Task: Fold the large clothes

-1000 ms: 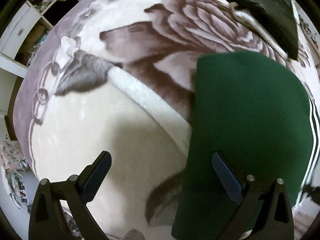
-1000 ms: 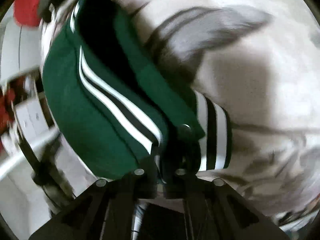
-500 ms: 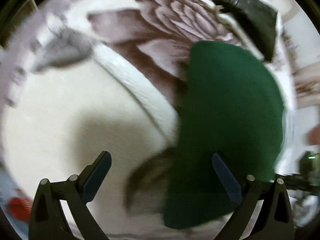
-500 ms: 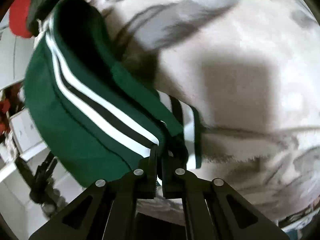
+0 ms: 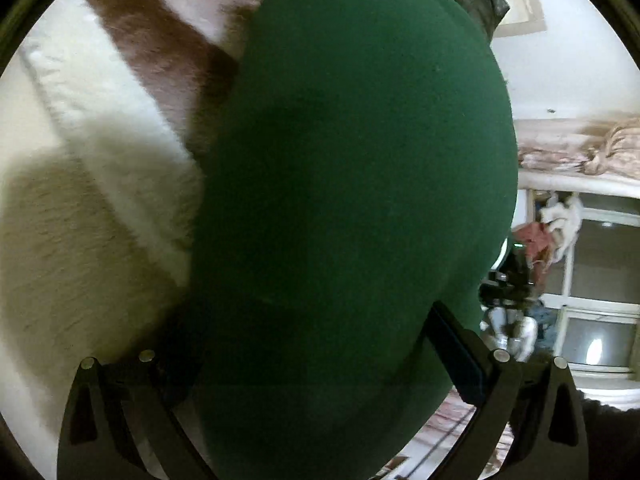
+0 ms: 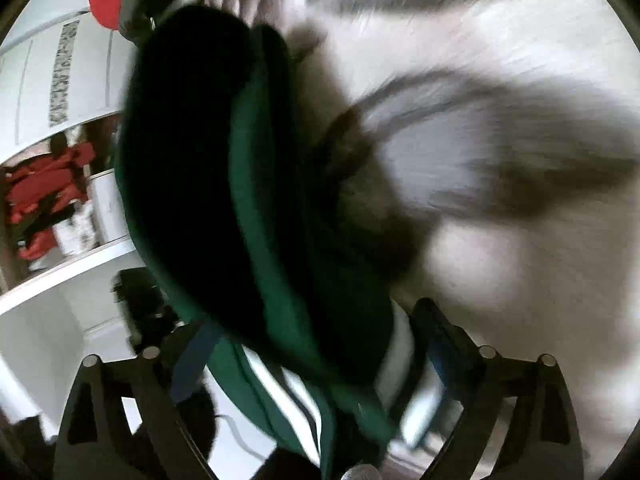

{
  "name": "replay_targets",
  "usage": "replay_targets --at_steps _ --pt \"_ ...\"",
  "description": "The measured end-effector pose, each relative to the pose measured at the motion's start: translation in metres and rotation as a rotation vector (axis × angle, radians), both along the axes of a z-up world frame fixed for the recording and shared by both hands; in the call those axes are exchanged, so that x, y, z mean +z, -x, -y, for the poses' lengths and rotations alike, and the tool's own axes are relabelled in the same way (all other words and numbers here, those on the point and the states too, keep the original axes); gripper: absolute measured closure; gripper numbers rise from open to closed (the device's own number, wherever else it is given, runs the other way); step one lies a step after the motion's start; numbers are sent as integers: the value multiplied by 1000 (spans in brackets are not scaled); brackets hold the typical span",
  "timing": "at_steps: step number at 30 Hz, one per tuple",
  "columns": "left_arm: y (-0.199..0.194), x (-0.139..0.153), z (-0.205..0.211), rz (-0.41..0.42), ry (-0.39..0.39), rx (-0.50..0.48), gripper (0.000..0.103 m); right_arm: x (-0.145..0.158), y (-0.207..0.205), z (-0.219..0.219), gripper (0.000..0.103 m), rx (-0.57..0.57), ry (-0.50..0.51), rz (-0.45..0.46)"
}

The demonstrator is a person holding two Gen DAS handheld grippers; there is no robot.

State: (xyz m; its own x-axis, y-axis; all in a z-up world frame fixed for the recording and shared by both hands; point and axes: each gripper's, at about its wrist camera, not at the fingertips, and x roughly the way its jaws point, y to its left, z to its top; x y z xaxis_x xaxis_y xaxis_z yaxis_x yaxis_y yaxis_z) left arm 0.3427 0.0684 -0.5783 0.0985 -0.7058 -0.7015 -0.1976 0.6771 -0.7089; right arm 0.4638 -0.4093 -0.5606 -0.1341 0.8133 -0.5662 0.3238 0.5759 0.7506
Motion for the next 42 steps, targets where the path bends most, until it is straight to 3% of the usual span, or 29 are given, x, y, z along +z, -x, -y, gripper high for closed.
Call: replay_targets --at_steps 3,6,8,11,13,16,22,26,28,30,32,35,39,42 --pt "-5 1 4 27 4 9 0 -21 -12 -17 0 21 -113 -30" --pt "-6 11 9 73 -26 29 0 -26 -21 -29 0 48 -156 -41" --pt "-4 22 13 119 -65 31 5 -26 -26 -36 0 53 -152 -38" --pt "-4 33 17 164 -99 35 21 -21 -29 -43 0 14 -107 -23" --pt "-7 44 10 178 -101 41 35 -12 -29 -49 16 -10 -86 11" --pt "-11 59 14 195 -118 25 42 6 -28 -53 35 -66 -80 63" --pt "-31 79 17 204 -150 -50 44 49 -32 -57 48 -163 -71 147" --pt "-50 92 22 199 -141 -87 44 85 -42 -56 48 -178 -66 209" --pt "-60 106 25 244 -129 -104 53 105 -57 -63 48 -167 -51 245" --pt "-84 129 31 294 -131 -140 54 122 -74 -64 49 -173 -47 270" --pt "-114 154 39 356 -120 -168 56 149 -54 -26 49 -193 -43 296" --pt "-160 190 54 439 -119 -227 56 192 -66 12 49 -272 -63 364" --pt "-233 227 74 519 -125 -286 56 245 -125 27 49 -350 -56 454" --pt "-288 239 85 570 -133 -303 56 275 -180 22 49 -379 -46 503"
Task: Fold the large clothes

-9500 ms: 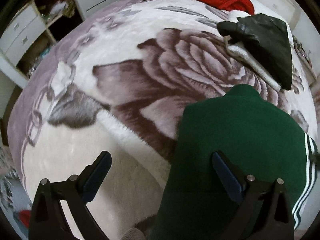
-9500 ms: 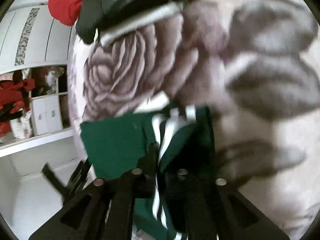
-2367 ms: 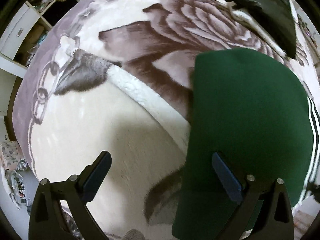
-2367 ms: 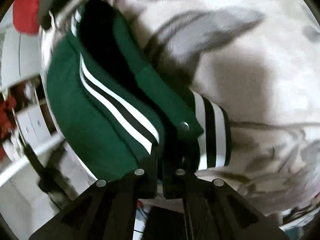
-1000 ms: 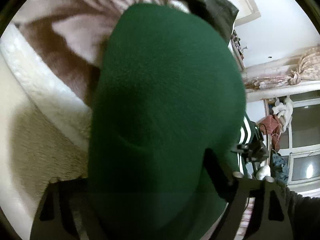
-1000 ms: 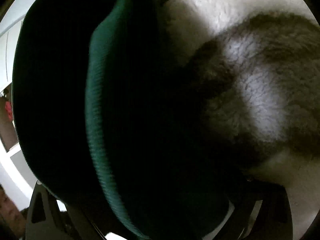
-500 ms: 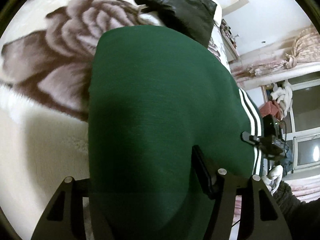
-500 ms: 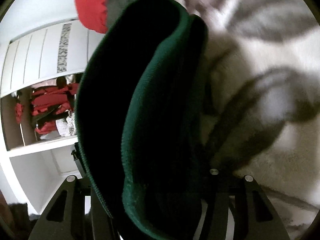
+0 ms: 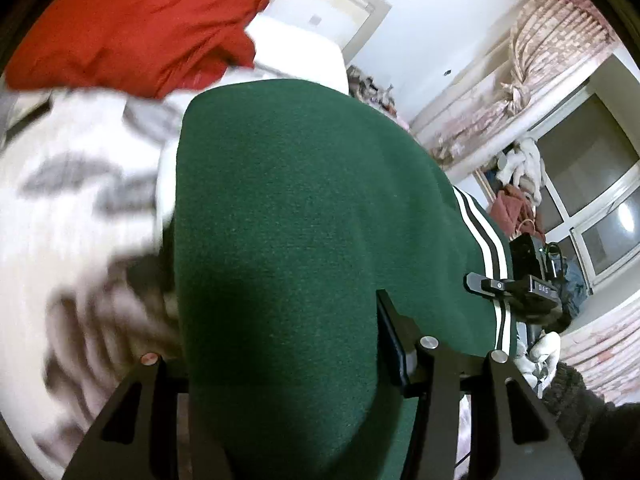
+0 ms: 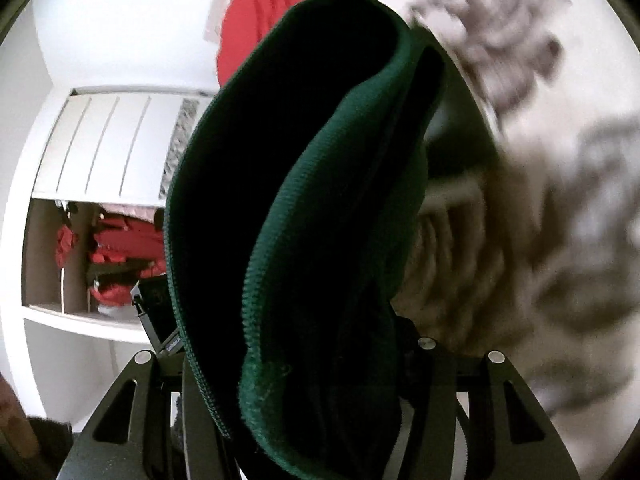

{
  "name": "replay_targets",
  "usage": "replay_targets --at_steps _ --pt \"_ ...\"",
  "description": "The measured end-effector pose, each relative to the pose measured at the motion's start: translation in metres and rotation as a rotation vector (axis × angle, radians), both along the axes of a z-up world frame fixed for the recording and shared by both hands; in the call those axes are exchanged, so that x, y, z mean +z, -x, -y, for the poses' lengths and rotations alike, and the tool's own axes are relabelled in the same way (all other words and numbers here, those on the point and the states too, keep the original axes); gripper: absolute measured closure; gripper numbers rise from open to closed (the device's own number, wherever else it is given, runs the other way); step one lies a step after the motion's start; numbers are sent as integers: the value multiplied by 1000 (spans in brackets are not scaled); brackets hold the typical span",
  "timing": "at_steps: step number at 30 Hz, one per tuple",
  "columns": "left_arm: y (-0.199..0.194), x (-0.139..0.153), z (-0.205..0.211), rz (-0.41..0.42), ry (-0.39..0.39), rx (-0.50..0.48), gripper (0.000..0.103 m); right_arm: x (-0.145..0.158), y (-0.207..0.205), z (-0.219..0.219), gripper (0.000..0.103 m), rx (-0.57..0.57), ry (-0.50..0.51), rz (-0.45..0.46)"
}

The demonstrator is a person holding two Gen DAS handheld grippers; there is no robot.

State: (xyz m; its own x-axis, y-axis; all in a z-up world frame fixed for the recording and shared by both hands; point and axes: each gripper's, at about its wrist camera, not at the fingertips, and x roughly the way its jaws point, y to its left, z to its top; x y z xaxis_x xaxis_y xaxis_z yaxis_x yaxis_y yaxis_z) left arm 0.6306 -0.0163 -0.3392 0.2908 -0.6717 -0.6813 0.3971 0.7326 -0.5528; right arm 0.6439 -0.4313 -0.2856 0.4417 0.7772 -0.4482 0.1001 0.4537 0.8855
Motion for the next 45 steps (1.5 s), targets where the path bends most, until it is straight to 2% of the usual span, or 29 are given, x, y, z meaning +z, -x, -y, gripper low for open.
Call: replay_targets --at_steps 3,4,6,8,11,12,13,15,17,20,22,24,25,27,30,32,34,35,36,40,42,45 --pt "-56 -12 3 23 -12 10 56 13 -64 22 49 -23 13 35" --pt "-63 -19 1 20 -14 13 56 9 -87 22 49 -30 18 34" --pt "-88 -48 -5 -4 -24 27 56 1 -130 21 49 -29 31 25" --pt "-110 -84 -7 -51 -34 46 55 -26 -172 19 50 -10 55 -18" --pt "-126 -144 -16 -126 -34 94 41 -77 -213 16 50 23 114 -103" --pt "-127 -155 -18 -141 -21 104 33 -93 -222 17 49 24 129 -125" --pt "-125 -166 -22 -153 1 109 29 -107 -228 17 49 27 137 -142" --pt "-117 -173 -24 -156 17 108 29 -123 -234 17 48 40 145 -164" --pt "-111 -164 -21 -146 -6 114 29 -130 -237 16 46 49 152 -186" --pt "-98 -139 -9 -143 -76 124 29 -116 -237 14 42 58 172 -196" --pt "-91 -128 -3 -154 -112 134 29 -101 -233 12 38 70 221 -218" --pt "-80 -120 1 -158 -141 152 29 -86 -227 9 36 67 289 -230" --pt "-76 -118 3 -160 -158 160 29 -77 -222 7 31 54 346 -235" --pt "-68 -115 5 -177 -181 174 28 -60 -211 5 29 19 444 -233" --pt "-59 -106 5 -189 -224 191 23 -39 -193 12 24 -65 526 -242" --pt "-56 -93 6 -151 -281 216 21 -20 -178 11 19 -117 598 -229" --pt "-48 -76 3 -105 -328 242 21 3 -163 5 18 -160 740 -185" --pt "-39 -63 2 -56 -377 267 21 11 -156 -1 18 -167 807 -166" --pt "-31 -51 5 -8 -426 288 21 23 -148 -10 16 -172 875 -154" --pt "11 -11 12 109 -542 349 20 54 -112 -56 15 -172 1097 -95" --pt "38 11 15 148 -577 371 20 68 -95 -77 14 -160 1125 -77" --pt "76 43 15 191 -587 396 20 84 -67 -105 14 -155 1180 -46"
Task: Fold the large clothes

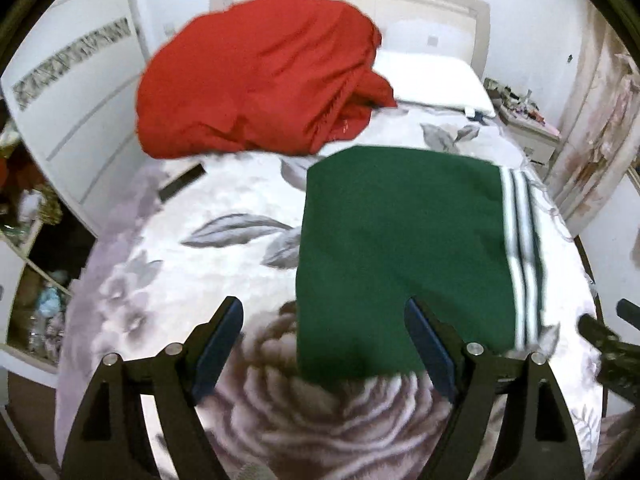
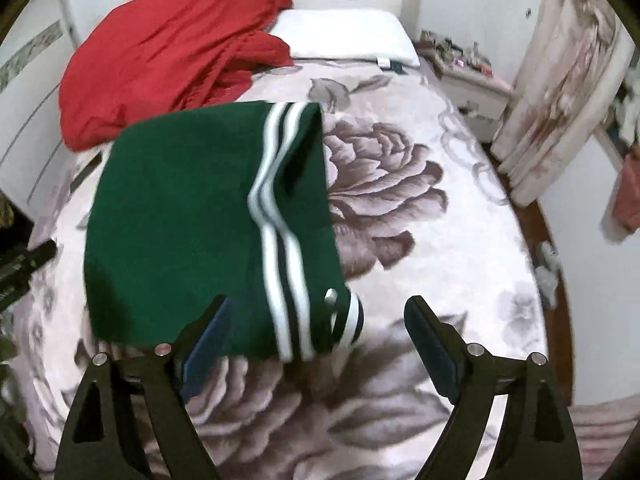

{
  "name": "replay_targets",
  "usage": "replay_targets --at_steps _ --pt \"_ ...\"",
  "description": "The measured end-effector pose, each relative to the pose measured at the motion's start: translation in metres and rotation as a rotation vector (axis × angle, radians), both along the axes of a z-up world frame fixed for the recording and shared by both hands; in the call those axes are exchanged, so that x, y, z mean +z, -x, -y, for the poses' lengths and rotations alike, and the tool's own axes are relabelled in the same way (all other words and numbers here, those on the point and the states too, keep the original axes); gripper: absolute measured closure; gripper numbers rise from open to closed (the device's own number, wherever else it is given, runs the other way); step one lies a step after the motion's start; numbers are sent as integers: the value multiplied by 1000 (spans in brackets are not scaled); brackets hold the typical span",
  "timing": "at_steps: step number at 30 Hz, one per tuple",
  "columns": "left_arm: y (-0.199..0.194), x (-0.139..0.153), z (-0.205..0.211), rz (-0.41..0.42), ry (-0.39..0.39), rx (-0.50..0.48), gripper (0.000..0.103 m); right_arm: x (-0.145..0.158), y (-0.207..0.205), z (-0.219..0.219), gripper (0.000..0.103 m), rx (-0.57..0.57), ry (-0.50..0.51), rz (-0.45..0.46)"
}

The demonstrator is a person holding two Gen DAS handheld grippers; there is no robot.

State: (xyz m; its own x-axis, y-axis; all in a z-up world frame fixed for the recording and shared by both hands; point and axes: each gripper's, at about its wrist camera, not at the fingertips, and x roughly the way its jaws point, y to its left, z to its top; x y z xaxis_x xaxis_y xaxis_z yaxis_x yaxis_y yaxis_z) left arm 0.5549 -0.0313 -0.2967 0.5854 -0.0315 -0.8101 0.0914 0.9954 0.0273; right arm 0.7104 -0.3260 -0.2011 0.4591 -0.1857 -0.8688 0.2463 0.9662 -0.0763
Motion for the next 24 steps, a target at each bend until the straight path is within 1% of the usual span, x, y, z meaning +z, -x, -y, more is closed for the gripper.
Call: replay_targets --at_steps 2,3,5,8,10,11,15,17,21,23,24 --pt "23 26 -2 21 -3 11 20 19 24 -19 14 0 22 17" --pt "27 35 -1 26 -1 17 20 30 35 -25 14 -1 32 30" --pt "49 58 -4 39 13 28 20 60 63 -39 14 -5 53 65" --pt "78 86 -9 44 31 39 20 114 106 -59 14 5 74 116" --pt "103 109 -10 47 38 44 20 154 140 -75 14 15 89 155" --pt "119 125 -11 52 46 43 20 171 155 -80 14 18 95 167" --pt "161 164 -9 83 47 43 20 237 218 -99 14 25 110 218" --pt "185 188 -9 104 52 40 20 271 253 -104 14 20 111 249" --pt "221 221 -10 163 34 45 20 319 307 -110 14 9 122 300" --pt "239 236 -9 184 27 42 20 341 334 -110 14 4 107 315" --pt "246 239 -9 187 30 36 20 350 345 -111 14 2 102 321"
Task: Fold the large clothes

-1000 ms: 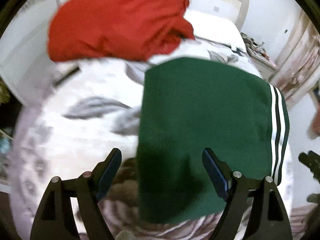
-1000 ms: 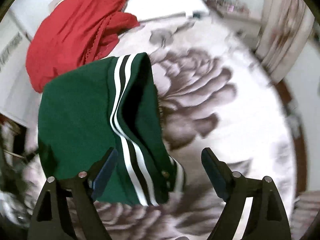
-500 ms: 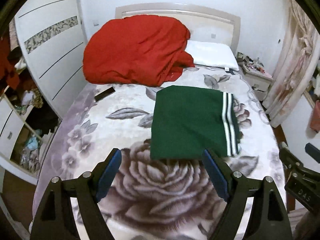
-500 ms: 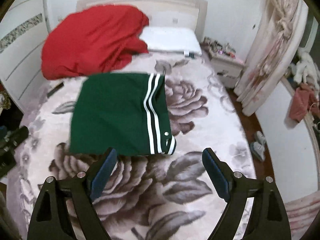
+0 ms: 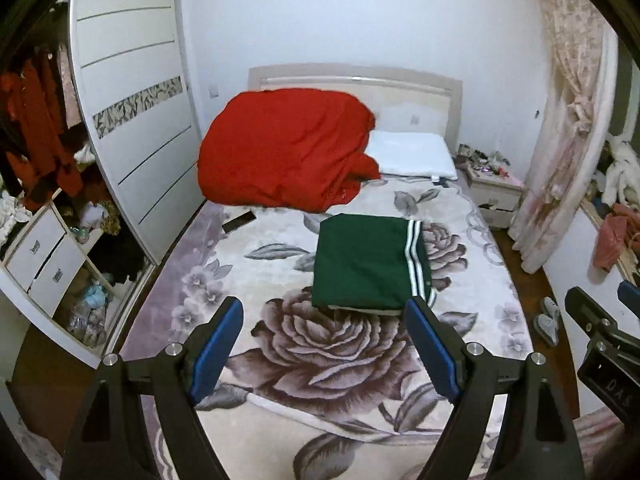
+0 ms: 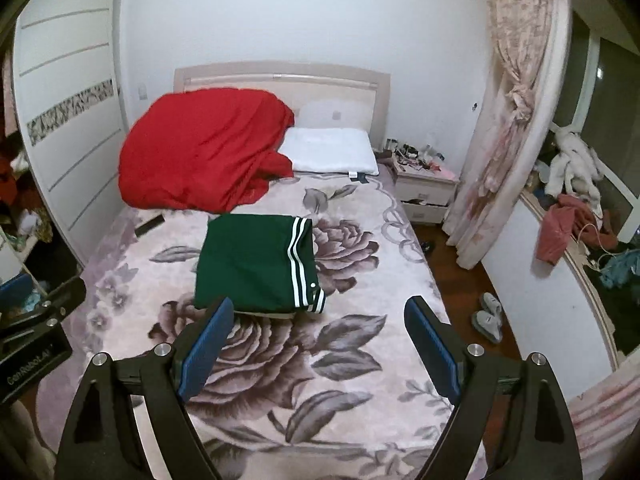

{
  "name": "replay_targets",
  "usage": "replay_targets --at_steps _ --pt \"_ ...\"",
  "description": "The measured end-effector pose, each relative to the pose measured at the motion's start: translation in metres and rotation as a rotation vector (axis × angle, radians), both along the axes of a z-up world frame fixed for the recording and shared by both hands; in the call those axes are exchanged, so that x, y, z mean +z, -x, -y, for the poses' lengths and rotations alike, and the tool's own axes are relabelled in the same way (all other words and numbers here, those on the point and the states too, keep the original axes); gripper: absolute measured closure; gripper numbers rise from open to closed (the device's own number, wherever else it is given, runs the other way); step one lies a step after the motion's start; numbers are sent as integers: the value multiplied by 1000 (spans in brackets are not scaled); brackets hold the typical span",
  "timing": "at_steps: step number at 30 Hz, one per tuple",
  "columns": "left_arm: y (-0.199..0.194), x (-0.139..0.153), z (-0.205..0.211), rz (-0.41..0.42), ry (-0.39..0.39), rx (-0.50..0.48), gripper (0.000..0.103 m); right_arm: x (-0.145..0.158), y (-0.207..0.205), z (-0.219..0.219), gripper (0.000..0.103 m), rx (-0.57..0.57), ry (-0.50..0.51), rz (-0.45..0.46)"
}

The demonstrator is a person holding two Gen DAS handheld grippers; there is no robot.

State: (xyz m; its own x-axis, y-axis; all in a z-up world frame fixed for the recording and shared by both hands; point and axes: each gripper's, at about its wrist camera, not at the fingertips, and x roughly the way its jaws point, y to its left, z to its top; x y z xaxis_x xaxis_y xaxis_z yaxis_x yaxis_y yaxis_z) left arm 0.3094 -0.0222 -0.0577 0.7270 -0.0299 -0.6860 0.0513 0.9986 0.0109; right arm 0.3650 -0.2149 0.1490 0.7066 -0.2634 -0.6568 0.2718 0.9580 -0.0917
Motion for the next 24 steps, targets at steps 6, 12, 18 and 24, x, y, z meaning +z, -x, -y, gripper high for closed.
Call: replay_targets --at_steps 6,12,18,24 --pt "39 22 3 44 -5 -9 20 51 66 -5 14 7 -2 65" --pt "66 37 2 63 19 -16 20 85 115 -9 14 16 13 124" --pt "85 49 3 115 18 -18 18 99 136 -13 12 57 10 152" --pt "94 54 4 153 1 -7 16 103 141 -11 11 76 11 176"
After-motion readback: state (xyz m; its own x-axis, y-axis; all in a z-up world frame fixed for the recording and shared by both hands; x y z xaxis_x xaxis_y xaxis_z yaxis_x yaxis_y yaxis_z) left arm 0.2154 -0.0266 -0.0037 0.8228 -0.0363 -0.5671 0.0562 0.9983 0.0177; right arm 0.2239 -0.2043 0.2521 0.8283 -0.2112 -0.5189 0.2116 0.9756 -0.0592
